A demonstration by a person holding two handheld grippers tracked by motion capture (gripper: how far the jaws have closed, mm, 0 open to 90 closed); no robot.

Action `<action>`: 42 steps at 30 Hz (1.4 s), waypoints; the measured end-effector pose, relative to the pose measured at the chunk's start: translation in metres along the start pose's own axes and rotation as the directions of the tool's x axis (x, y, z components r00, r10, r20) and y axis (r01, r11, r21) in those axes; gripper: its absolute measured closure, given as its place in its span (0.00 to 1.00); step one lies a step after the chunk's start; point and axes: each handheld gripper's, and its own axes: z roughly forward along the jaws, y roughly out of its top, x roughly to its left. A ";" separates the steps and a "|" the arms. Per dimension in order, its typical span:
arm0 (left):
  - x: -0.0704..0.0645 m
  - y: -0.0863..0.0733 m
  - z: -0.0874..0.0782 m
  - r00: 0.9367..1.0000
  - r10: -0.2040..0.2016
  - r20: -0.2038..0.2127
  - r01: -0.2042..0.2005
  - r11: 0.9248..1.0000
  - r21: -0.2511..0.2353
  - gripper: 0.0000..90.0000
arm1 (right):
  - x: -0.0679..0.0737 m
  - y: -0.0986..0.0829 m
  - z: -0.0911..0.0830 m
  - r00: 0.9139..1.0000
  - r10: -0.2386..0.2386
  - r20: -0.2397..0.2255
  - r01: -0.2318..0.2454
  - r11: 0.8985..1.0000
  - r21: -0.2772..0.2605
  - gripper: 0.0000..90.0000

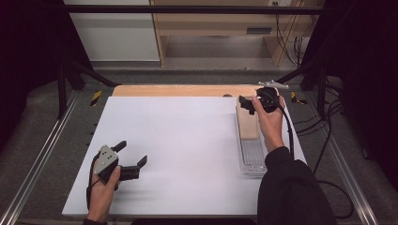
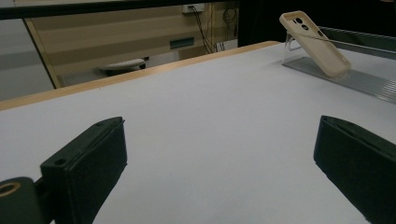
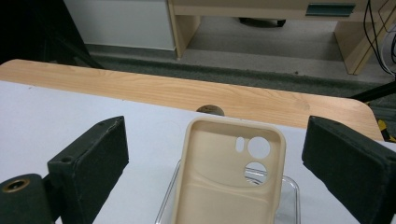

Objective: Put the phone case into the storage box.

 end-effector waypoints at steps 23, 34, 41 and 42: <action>0.007 -0.001 -0.007 1.000 -0.018 -0.014 0.018 1.000 -0.009 0.02 | -0.003 -0.002 -0.029 0.999 -0.003 -0.047 0.002 0.999 -0.033 0.08; 0.014 -0.001 -0.014 0.999 -0.033 -0.024 0.032 0.999 -0.018 0.02 | -0.002 -0.005 -0.043 0.997 0.000 -0.076 -0.004 0.998 -0.059 0.08; 0.019 -0.002 -0.018 0.998 -0.047 -0.032 0.046 0.999 -0.024 0.02 | -0.007 -0.007 -0.054 0.996 0.007 -0.088 -0.013 0.997 -0.078 0.08; 0.020 -0.002 -0.018 0.998 -0.050 -0.034 0.049 0.998 -0.025 0.02 | -0.007 -0.007 -0.055 0.996 0.003 -0.088 -0.010 0.997 -0.079 0.08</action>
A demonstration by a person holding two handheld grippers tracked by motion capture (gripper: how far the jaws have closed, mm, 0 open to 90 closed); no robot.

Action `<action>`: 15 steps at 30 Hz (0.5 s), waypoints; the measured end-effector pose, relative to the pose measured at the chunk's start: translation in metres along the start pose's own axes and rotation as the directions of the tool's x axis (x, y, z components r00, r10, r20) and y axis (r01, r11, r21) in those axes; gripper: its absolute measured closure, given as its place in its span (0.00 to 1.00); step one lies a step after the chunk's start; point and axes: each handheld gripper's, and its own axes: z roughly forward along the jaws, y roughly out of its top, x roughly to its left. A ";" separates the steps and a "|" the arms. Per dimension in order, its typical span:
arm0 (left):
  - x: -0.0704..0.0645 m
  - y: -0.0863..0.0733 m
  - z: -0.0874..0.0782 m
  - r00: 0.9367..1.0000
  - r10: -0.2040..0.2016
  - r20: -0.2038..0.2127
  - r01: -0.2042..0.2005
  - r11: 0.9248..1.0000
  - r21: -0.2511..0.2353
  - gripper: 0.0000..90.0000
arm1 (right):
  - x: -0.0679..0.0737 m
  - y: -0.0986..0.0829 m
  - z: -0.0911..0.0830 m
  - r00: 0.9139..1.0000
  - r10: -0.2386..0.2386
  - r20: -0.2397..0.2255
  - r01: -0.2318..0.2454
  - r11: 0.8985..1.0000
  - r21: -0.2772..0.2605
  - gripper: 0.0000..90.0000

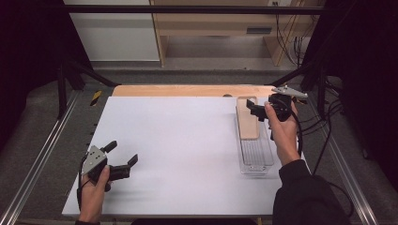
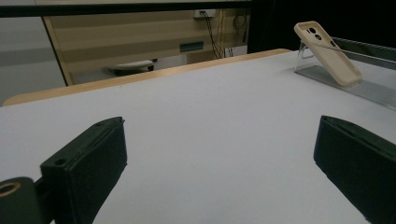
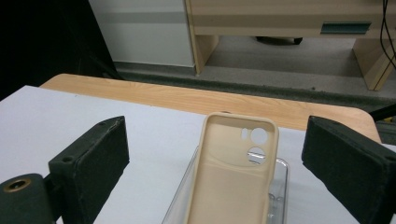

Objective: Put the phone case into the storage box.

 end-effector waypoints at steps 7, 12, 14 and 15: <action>0.003 -0.001 -0.002 1.000 -0.010 -0.003 0.010 1.000 -0.001 0.02 | -0.002 -0.002 -0.010 1.000 -0.018 -0.002 0.018 1.000 -0.015 0.08; 0.002 -0.001 -0.001 1.000 -0.007 -0.002 0.007 1.000 0.003 0.02 | -0.003 -0.005 -0.014 1.000 -0.024 -0.002 0.024 1.000 -0.018 0.08; 0.002 -0.001 -0.001 1.000 -0.007 -0.001 0.007 1.000 0.004 0.02 | -0.003 -0.005 -0.016 1.000 -0.027 -0.002 0.027 0.999 -0.021 0.08; 0.002 -0.001 -0.001 1.000 -0.007 -0.001 0.007 1.000 0.004 0.02 | -0.004 -0.006 -0.018 1.000 -0.029 0.001 0.029 0.999 -0.025 0.08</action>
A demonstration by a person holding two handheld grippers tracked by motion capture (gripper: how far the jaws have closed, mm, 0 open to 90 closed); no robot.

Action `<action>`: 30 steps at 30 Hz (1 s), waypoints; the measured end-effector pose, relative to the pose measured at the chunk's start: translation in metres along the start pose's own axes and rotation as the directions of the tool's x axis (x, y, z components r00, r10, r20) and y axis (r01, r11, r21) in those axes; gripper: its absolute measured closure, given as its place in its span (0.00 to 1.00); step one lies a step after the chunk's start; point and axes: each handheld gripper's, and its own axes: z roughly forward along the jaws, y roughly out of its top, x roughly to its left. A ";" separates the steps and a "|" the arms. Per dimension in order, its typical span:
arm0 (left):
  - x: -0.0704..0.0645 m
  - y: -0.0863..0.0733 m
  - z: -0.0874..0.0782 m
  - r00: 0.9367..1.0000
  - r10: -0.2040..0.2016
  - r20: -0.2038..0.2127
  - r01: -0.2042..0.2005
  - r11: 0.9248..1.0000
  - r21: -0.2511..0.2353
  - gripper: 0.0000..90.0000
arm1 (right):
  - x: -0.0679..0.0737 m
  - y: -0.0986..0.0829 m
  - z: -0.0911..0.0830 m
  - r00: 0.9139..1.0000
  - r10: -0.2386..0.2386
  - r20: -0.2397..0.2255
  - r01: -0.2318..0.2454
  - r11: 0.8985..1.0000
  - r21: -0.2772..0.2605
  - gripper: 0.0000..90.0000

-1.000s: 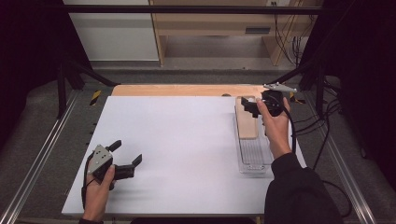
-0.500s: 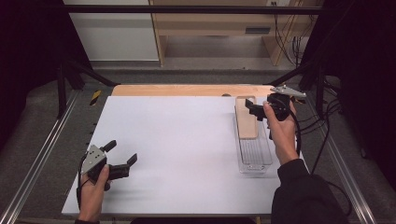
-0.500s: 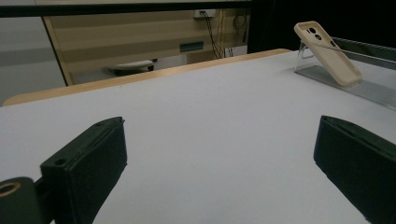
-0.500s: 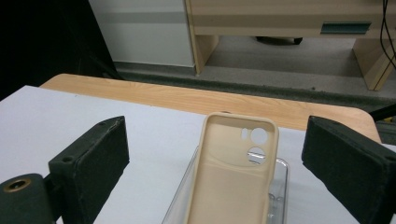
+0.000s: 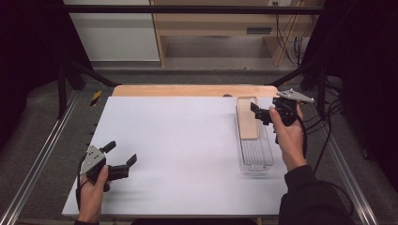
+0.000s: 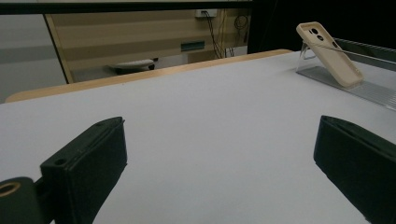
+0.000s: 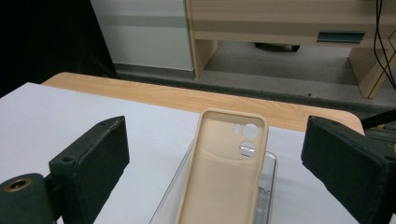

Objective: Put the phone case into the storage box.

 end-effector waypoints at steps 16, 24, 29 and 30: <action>0.003 0.001 -0.004 1.000 -0.008 -0.008 0.008 1.000 -0.010 0.02 | 0.001 0.001 -0.013 1.000 -0.004 -0.009 0.003 1.000 -0.019 0.08; 0.005 0.000 -0.006 1.000 -0.011 -0.005 0.011 1.000 -0.007 0.02 | -0.001 -0.002 -0.022 1.000 -0.010 -0.007 0.009 0.999 -0.037 0.07; 0.005 0.000 -0.007 1.000 -0.014 -0.004 0.014 1.000 -0.009 0.02 | -0.002 -0.004 -0.027 1.000 -0.010 -0.005 0.010 0.999 -0.047 0.06; 0.005 0.000 -0.007 1.000 -0.014 -0.004 0.014 1.000 -0.008 0.02 | -0.003 -0.005 -0.028 1.000 -0.013 -0.010 0.012 0.999 -0.051 0.06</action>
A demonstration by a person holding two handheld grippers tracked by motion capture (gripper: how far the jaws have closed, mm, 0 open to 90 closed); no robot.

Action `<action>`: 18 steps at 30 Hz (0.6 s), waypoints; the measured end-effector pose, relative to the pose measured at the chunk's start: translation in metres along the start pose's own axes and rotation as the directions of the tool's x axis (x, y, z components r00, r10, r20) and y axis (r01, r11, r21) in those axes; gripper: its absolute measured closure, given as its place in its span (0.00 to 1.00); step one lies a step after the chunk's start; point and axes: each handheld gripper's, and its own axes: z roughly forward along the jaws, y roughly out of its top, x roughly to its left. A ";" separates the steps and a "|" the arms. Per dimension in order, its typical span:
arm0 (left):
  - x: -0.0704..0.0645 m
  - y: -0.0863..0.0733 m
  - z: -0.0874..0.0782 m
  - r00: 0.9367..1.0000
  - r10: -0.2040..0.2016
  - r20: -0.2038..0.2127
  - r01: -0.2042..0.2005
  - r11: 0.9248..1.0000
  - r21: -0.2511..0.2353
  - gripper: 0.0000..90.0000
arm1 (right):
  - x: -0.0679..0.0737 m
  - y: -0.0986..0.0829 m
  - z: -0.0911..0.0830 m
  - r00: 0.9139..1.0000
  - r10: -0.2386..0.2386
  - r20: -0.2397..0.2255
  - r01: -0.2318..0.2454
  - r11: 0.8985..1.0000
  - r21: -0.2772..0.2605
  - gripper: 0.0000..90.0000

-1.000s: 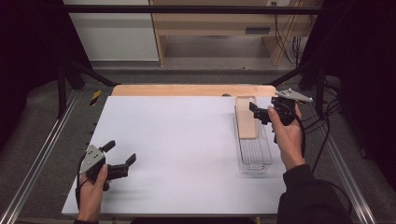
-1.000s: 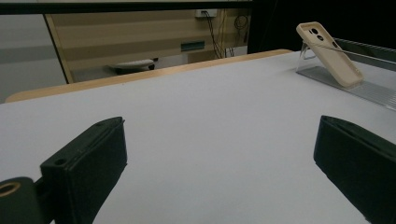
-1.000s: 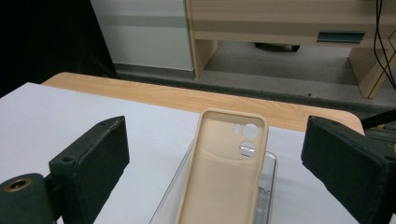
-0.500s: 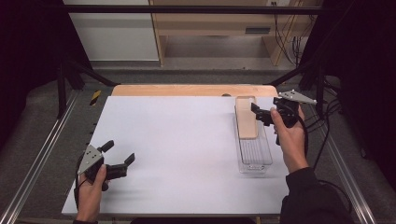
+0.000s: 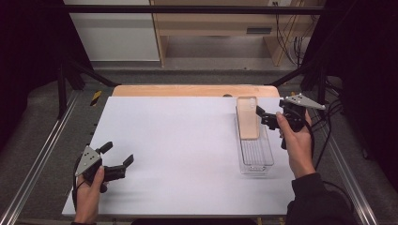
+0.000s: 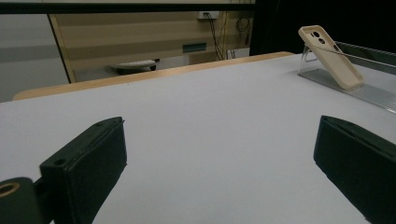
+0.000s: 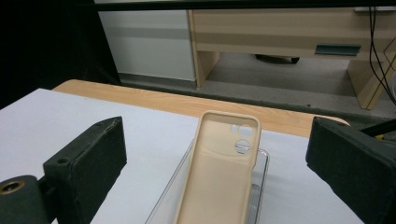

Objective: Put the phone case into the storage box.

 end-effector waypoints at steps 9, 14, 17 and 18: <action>0.000 0.000 -0.001 1.000 0.002 0.005 -0.002 1.000 0.000 0.02 | 0.002 -0.008 -0.011 0.999 -0.030 -0.019 0.029 0.997 -0.069 0.06; 0.000 -0.001 -0.002 1.000 0.004 0.006 -0.004 1.000 0.002 0.02 | 0.001 -0.015 -0.018 0.998 -0.052 -0.023 0.049 0.992 -0.116 0.05; -0.001 -0.001 -0.002 1.000 0.006 0.009 -0.006 1.000 0.001 0.02 | 0.000 -0.019 -0.023 0.998 -0.061 -0.021 0.058 0.988 -0.143 0.05; -0.001 -0.001 -0.002 1.000 0.007 0.010 -0.007 1.000 0.001 0.02 | 0.000 -0.022 -0.026 0.998 -0.066 -0.019 0.062 0.986 -0.157 0.05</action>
